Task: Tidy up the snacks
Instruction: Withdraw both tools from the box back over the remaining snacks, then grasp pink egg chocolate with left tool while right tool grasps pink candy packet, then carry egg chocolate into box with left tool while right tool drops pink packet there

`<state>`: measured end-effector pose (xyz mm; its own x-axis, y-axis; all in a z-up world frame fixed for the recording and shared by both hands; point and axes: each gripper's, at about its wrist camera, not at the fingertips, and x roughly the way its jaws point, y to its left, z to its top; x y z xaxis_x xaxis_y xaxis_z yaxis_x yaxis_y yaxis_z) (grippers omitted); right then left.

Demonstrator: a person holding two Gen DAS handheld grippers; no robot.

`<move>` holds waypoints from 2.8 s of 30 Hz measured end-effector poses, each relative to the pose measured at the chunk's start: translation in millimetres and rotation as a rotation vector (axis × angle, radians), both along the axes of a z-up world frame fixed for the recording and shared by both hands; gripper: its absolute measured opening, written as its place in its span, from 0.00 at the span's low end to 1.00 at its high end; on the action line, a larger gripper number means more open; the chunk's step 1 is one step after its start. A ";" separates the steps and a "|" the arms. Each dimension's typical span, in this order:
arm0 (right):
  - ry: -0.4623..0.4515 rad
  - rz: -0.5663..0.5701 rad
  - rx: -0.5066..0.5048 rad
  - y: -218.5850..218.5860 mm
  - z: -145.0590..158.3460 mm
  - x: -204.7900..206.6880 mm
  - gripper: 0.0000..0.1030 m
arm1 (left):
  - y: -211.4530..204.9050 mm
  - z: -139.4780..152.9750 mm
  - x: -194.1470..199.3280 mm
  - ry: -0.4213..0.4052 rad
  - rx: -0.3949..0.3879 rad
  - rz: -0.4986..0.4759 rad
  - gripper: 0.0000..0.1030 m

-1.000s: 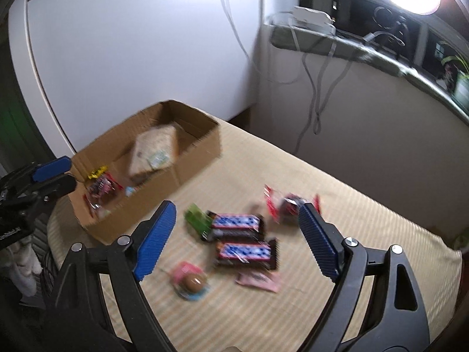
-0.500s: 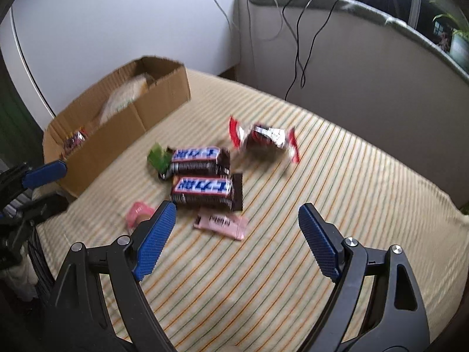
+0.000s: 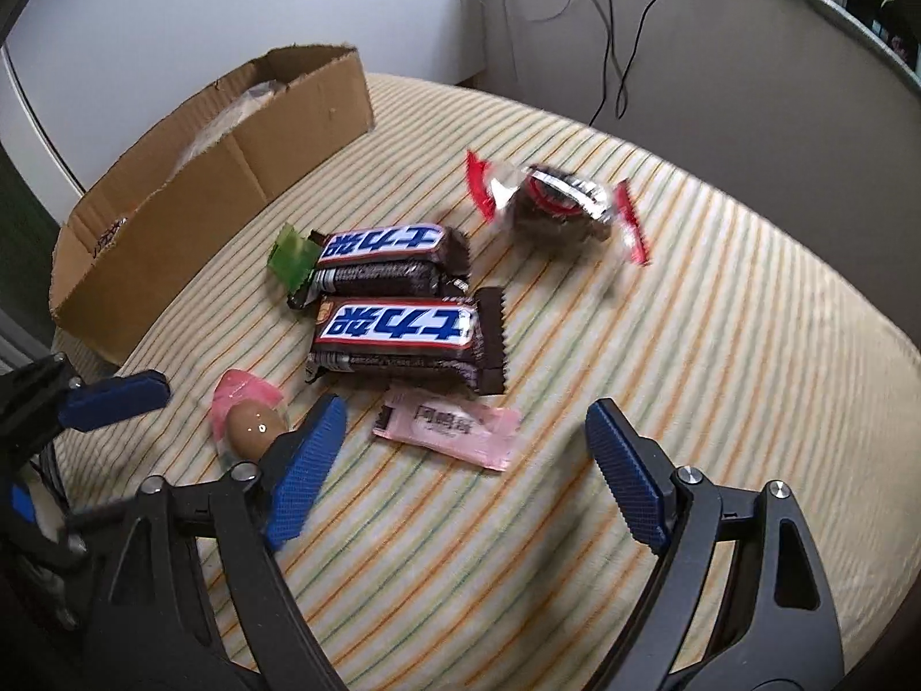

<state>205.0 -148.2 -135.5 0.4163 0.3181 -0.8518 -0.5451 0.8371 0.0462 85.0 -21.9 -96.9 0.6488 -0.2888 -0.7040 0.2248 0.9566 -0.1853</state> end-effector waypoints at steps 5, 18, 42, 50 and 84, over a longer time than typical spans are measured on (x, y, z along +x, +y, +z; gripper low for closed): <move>-0.026 -0.009 -0.042 4.9 -2.4 -1.1 0.76 | -5.0 -9.6 8.9 0.018 0.027 -0.023 0.46; -0.041 0.037 -0.093 12.9 -0.7 -3.2 0.44 | -16.3 -21.9 20.7 0.035 0.091 -0.062 0.44; -0.073 0.039 -0.067 1.6 7.5 -27.8 0.05 | 0.4 -6.9 3.7 -0.022 0.050 0.005 0.30; -0.107 0.033 -0.041 0.5 28.9 -39.2 0.05 | 20.3 11.7 -7.1 -0.071 0.020 0.054 0.30; -0.207 0.166 0.045 123.2 89.1 -24.7 0.05 | 149.4 41.1 -6.7 -0.172 0.016 0.285 0.30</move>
